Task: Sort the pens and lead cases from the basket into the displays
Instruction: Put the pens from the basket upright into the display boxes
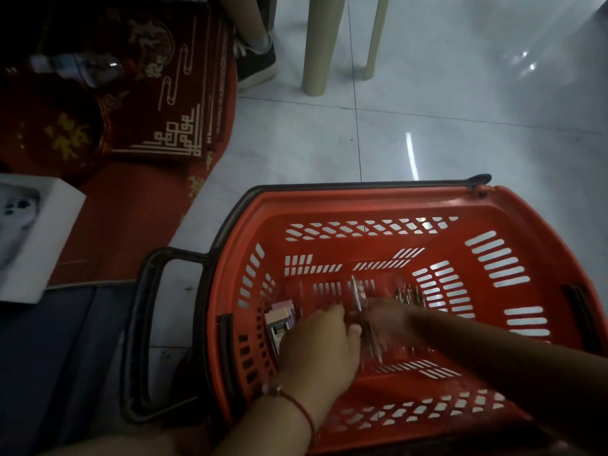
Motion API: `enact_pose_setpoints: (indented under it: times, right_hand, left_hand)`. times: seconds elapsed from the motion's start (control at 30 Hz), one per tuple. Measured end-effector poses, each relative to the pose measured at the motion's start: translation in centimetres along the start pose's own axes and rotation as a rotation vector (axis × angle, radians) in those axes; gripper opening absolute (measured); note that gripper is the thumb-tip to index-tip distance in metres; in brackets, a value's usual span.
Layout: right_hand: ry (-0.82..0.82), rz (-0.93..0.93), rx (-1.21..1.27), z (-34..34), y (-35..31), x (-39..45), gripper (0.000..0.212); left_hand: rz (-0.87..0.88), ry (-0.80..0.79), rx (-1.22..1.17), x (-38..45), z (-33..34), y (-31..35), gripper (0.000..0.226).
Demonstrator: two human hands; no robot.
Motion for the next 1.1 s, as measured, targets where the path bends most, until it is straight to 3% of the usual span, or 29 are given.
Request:
enact_pose_setpoints:
  times: [0.1, 0.2, 0.27, 0.37, 0.53, 0.63, 0.73, 0.83, 0.97, 1.1]
  right_hand:
    - [-0.104, -0.186, 0.204, 1.9, -4.1, -5.2, 0.021]
    - [-0.233, -0.282, 0.422, 3.9, -6.4, -8.6, 0.028]
    - [-0.282, -0.337, 0.526, 5.2, -7.7, -10.5, 0.033]
    - [-0.259, -0.387, 0.671, 6.0, -9.1, -13.6, 0.03]
    - [-0.175, -0.393, 0.733, 8.5, -9.9, -16.9, 0.036]
    - [-0.086, -0.387, 0.752, 9.1, -10.6, -18.2, 0.042]
    - [0.053, -0.426, 0.739, 9.4, -12.4, -19.2, 0.032]
    - [0.086, -0.491, 0.637, 11.6, -15.8, -19.9, 0.024]
    - [-0.032, -0.585, 0.625, 17.1, -21.5, -20.6, 0.031]
    - [-0.034, -0.738, 0.491, 24.2, -26.8, -21.4, 0.028]
  left_hand:
    - [-0.116, -0.04, -0.284, -0.5, -1.5, 0.0, 0.052]
    - [-0.133, -0.254, -0.607, -1.7, -1.4, 0.7, 0.061]
    - [-0.068, -0.33, -0.809, -2.7, -1.3, 1.3, 0.052]
    - [-0.012, -0.24, -0.963, -4.5, -2.6, 1.5, 0.028]
    - [0.049, 0.062, -0.887, -8.7, -5.1, 0.9, 0.021]
    - [0.063, 0.209, -1.024, -11.0, -7.8, -0.2, 0.021]
    - [0.081, 0.384, -1.066, -14.2, -11.6, -2.3, 0.019]
    - [0.089, 0.508, -0.914, -18.4, -14.7, -5.1, 0.018]
    - [0.105, 0.679, -0.628, -24.6, -18.3, -9.6, 0.005]
    - [0.085, 0.824, -0.452, -30.9, -20.6, -14.4, 0.014]
Point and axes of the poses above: each hand's wrist, its own x-axis towards the middle knuckle, its own z-axis out of the palm, y = z × x, the point moved 5 cm from there along x, towards the middle knuckle, and after that the axes turned 10 degrees about -z, right-handed, at the moved point
